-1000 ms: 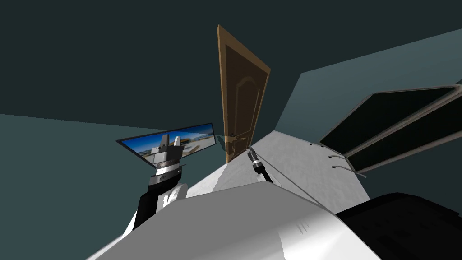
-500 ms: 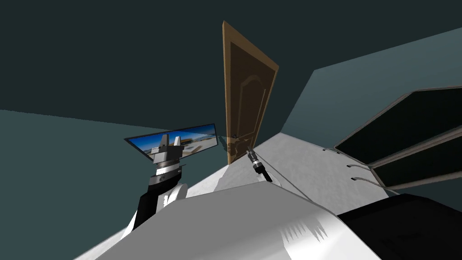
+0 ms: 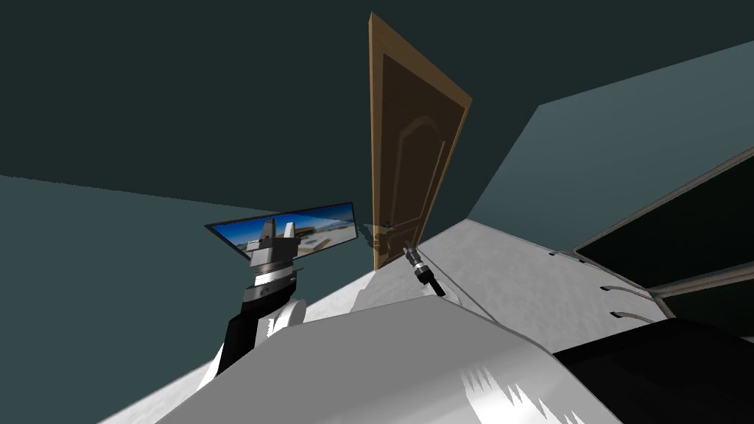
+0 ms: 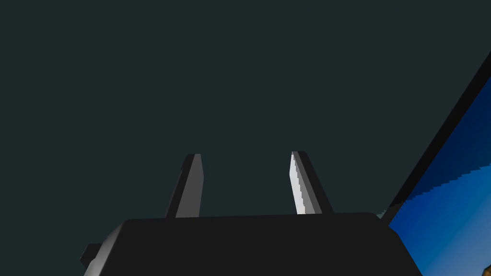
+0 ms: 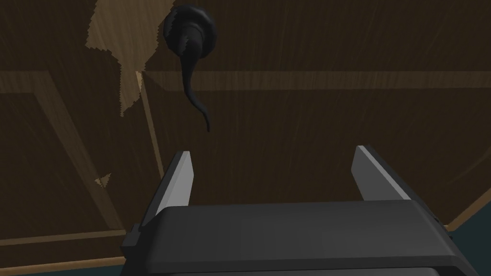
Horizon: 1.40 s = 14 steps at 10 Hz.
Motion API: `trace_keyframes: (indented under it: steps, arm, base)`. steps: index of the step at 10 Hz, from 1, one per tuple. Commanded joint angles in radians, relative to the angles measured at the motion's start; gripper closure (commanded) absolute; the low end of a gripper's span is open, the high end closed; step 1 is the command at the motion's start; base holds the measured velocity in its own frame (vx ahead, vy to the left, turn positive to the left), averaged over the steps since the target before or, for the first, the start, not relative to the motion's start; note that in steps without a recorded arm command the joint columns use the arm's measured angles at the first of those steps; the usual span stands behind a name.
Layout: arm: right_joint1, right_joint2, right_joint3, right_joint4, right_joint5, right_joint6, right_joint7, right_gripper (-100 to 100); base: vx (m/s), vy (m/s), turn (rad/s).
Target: Pull the door open
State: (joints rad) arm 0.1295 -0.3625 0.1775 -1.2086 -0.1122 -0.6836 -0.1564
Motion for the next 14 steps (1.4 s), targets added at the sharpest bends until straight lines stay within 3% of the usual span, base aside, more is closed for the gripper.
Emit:
trace_keyframes:
  steps: [1, 7, 14]
  arm:
    - [-0.016, -0.016, 0.010, 0.042, -0.008, -0.013, -0.011, -100]
    - [-0.073, -0.069, 0.046, 0.187, -0.037, -0.051, -0.048, -100]
    - [-0.124, -0.116, 0.078, 0.316, -0.063, -0.084, -0.080, -100]
  base:
    - [0.062, -0.036, 0.173]
    - [0.081, -0.048, 0.124]
    - [0.066, -0.046, 0.103]
